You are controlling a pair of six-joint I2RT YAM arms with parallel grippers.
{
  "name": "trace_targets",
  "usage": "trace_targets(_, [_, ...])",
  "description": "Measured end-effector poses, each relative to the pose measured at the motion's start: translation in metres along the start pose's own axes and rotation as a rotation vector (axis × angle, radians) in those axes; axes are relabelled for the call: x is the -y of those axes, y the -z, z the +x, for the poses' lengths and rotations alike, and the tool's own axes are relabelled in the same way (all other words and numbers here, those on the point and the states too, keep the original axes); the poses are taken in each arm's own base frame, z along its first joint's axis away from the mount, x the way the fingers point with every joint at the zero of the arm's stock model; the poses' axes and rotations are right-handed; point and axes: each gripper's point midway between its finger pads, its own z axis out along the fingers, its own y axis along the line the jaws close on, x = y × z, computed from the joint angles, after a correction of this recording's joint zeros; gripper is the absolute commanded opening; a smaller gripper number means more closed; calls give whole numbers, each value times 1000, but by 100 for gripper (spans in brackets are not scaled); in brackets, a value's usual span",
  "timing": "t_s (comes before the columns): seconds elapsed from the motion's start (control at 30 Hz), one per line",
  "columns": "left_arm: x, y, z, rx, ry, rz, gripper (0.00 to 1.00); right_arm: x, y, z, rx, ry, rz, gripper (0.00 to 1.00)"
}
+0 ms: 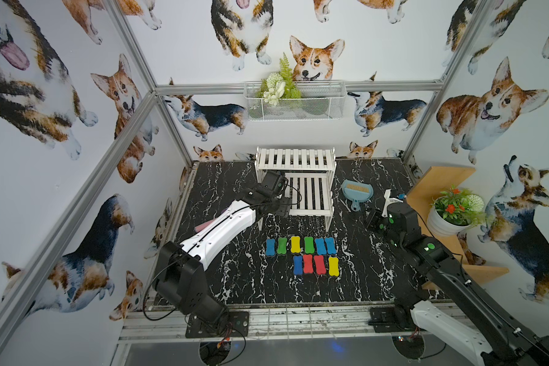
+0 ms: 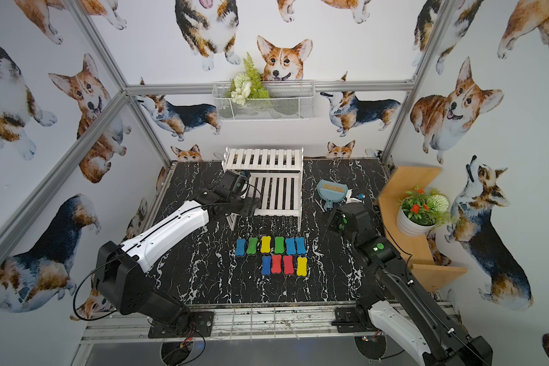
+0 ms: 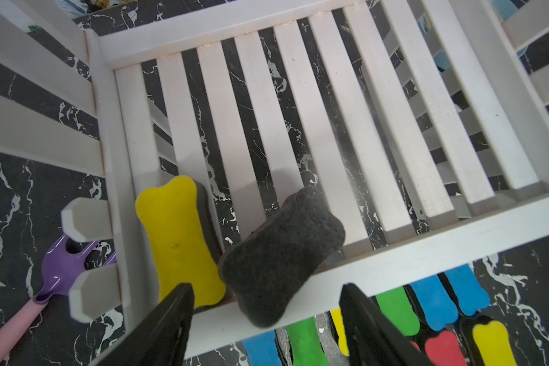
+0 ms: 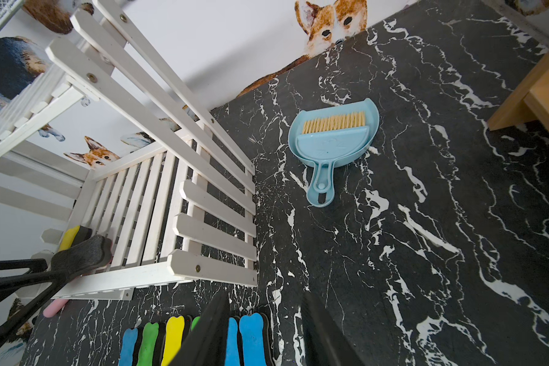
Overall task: Remove the whiteboard erasers from the shelf
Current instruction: Pick up the whiteboard eraser from the shelf.
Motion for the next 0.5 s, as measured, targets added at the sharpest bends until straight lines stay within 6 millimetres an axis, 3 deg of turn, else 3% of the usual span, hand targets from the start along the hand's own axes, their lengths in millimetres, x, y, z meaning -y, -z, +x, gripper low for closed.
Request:
trace_targets(0.17, [-2,-6,-2,0,-1,-20,75,0,-1,0,-2,0,1,43])
trace_targets(0.5, [-1,-16,0,-5,-2,-21,48,0,-1,0,-2,0,2,43])
